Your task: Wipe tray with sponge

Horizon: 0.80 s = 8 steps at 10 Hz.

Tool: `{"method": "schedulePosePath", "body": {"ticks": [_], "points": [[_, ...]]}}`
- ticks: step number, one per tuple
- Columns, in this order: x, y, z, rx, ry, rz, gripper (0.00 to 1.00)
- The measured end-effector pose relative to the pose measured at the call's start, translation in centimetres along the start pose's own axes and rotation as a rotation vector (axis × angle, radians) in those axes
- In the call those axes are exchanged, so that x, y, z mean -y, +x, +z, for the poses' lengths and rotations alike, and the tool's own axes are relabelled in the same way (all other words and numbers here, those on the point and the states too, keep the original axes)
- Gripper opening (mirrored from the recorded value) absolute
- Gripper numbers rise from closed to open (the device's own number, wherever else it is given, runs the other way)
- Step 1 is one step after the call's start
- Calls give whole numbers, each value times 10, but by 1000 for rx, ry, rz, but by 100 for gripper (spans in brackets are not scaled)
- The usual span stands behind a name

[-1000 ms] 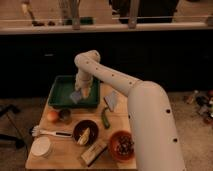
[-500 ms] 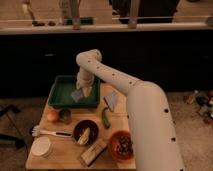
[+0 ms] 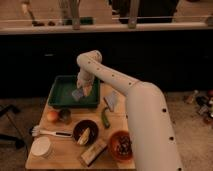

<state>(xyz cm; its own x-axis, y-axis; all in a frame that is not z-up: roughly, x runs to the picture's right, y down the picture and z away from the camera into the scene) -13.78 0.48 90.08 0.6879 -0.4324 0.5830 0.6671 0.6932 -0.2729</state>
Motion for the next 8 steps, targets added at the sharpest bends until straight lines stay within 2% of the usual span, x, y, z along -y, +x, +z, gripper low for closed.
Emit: {"method": "schedulePosePath", "body": {"ticks": [8], "points": [[14,29,25,-11,13,20,1]]}}
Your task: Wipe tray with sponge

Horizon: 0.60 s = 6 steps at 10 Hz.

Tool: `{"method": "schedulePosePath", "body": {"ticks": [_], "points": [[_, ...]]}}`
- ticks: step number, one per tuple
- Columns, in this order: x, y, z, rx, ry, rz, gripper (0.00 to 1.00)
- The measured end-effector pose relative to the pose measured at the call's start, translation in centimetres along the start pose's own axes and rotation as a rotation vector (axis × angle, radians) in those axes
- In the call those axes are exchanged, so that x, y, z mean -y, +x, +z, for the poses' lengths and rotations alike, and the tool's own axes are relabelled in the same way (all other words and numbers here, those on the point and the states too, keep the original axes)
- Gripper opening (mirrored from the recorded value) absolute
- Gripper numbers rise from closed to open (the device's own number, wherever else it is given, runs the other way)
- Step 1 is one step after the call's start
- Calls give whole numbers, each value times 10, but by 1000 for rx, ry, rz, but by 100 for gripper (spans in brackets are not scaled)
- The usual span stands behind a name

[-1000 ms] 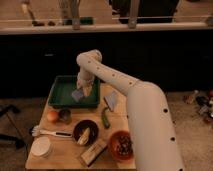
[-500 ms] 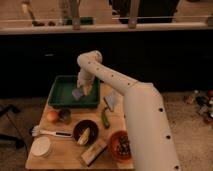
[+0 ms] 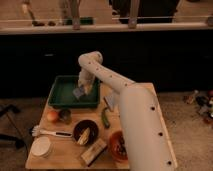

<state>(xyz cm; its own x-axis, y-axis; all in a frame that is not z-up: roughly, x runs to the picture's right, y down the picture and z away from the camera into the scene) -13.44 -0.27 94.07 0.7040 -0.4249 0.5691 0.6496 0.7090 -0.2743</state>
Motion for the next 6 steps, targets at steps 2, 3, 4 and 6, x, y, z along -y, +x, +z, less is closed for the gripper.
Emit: {"method": "schedulePosePath", "body": {"ticks": [2,3,4,6], "points": [[0,8,9,-1,1,7,1],[0,11,14,-1,0,10,1],[-1,15,21,-1,-2,15,1],[-3,21,29,-4,-8,20,1]]}}
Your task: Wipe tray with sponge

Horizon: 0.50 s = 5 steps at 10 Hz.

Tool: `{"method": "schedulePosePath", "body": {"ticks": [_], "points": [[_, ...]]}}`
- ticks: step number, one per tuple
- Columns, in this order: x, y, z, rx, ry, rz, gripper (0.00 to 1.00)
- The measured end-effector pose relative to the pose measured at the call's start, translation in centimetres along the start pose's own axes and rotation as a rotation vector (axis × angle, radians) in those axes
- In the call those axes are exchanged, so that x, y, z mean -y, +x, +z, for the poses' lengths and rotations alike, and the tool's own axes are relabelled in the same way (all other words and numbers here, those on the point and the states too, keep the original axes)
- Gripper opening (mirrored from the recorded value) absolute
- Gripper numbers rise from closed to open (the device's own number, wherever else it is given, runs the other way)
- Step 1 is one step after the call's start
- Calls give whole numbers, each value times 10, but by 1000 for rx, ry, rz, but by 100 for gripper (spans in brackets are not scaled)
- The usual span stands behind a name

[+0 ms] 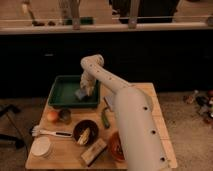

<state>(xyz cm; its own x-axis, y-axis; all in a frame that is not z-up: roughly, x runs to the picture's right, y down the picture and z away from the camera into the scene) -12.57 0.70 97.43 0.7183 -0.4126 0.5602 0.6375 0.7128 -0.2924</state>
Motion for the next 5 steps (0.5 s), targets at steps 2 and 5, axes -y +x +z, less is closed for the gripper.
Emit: {"method": "schedulePosePath", "body": {"ticks": [2,5], "points": [[0,1,7,-21,-23,-10,1],[-2,0,21,-38,-68,-18,1]]}}
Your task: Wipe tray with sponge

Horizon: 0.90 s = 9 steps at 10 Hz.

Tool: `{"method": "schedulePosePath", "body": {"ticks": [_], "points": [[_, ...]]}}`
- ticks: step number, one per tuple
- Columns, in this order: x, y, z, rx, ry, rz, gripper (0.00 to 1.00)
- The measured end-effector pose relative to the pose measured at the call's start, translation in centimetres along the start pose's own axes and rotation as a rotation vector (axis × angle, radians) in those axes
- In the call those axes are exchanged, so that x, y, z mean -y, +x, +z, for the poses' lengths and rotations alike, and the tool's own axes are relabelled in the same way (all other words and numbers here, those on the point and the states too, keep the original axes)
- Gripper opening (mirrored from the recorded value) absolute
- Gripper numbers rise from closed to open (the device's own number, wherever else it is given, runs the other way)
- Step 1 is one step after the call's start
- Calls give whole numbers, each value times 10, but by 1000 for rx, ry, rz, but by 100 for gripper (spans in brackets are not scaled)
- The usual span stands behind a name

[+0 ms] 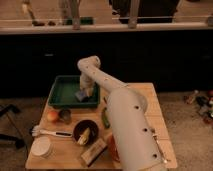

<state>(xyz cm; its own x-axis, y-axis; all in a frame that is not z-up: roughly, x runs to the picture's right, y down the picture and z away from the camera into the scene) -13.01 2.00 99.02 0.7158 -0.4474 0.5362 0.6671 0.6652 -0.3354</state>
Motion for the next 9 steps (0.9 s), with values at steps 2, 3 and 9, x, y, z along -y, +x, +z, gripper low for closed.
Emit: {"method": "schedulePosePath", "body": {"ticks": [2,3,9], "points": [[-1,3,4,-9,-18,-3,1],[4,5,3,-21,-19,-6,1],[38,1,7,-43,-54,-74,1]]}}
